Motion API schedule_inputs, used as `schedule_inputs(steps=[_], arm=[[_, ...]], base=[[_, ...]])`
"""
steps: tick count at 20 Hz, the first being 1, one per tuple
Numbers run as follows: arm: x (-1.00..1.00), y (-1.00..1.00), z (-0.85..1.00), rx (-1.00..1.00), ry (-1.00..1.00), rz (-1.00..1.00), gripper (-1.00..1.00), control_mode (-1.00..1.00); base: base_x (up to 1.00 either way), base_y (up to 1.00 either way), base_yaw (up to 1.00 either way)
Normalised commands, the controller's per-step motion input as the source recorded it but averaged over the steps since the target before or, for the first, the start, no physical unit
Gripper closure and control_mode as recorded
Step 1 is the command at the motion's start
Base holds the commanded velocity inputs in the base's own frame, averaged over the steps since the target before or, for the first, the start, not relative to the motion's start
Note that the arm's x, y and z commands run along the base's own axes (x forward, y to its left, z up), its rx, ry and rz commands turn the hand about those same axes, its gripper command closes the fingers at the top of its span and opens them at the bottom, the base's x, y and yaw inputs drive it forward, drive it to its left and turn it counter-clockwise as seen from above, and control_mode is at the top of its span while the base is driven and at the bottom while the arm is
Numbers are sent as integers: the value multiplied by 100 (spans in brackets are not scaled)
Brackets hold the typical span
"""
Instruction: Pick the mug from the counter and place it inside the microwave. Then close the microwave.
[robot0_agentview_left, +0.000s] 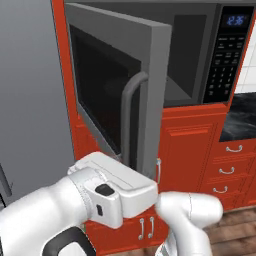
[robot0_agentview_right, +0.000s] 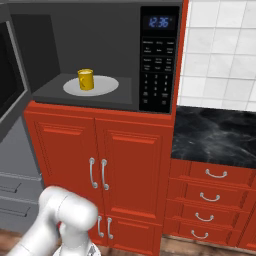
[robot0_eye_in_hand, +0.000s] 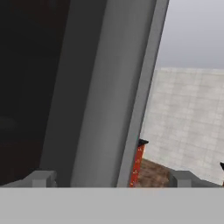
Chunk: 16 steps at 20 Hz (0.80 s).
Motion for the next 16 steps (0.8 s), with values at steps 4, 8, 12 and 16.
schedule_inputs(steps=[4, 8, 12, 16], arm=[[4, -100, 1, 0, 0, 22, -100, -100], [18, -100, 0, 1, 0, 31, -100, -100], [18, -96, 1, 1, 1, 33, -100, -100], [18, -85, 4, 1, 4, 32, -100, -100]], base=[[0, 0, 0], [0, 0, 0], [0, 0, 0], [0, 0, 0]])
